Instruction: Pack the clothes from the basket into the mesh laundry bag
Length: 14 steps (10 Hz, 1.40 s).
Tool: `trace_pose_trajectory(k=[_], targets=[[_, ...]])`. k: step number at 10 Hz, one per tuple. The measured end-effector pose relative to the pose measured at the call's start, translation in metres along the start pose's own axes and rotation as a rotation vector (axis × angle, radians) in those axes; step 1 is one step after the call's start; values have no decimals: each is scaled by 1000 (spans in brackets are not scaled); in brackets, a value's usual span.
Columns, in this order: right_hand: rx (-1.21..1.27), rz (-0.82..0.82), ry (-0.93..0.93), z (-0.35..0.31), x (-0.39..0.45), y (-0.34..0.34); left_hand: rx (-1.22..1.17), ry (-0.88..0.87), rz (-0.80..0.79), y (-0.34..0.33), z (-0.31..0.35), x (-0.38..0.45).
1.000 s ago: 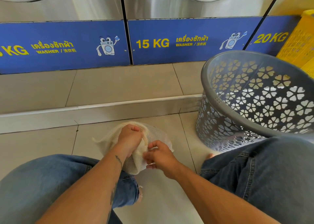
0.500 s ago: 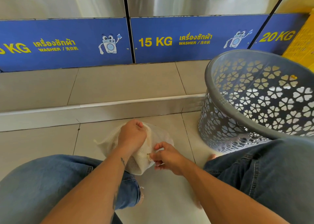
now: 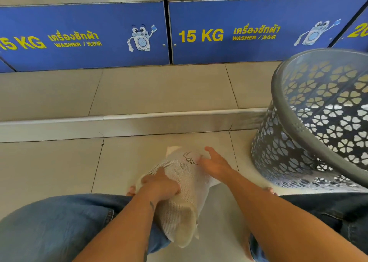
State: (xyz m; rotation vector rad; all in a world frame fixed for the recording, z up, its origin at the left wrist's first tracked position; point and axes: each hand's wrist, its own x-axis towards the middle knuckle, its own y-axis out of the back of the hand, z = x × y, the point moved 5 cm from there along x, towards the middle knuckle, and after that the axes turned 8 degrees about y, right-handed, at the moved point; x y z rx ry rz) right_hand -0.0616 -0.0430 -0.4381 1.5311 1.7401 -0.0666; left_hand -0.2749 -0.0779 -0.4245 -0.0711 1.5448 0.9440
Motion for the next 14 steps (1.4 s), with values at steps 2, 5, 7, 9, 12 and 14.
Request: trace_pose_trajectory(k=[2,5,7,9,12,14], targets=[[-165,-99,-105,27,-4,-10,17,-255,146,8,5,-1],[-37,48,-17,7,-81,32,51,-427,304,32,40,-77],[57,214,137,-73,-114,74,-228,-573,514,108,56,-148],[65,406,371,-169,-79,145,-290,-810,642,203,131,-159],[-42,91,200,-157,117,169,85,-838,398,230,258,3],[-162,28,49,-174,105,186,215,-645,354,237,255,-6]])
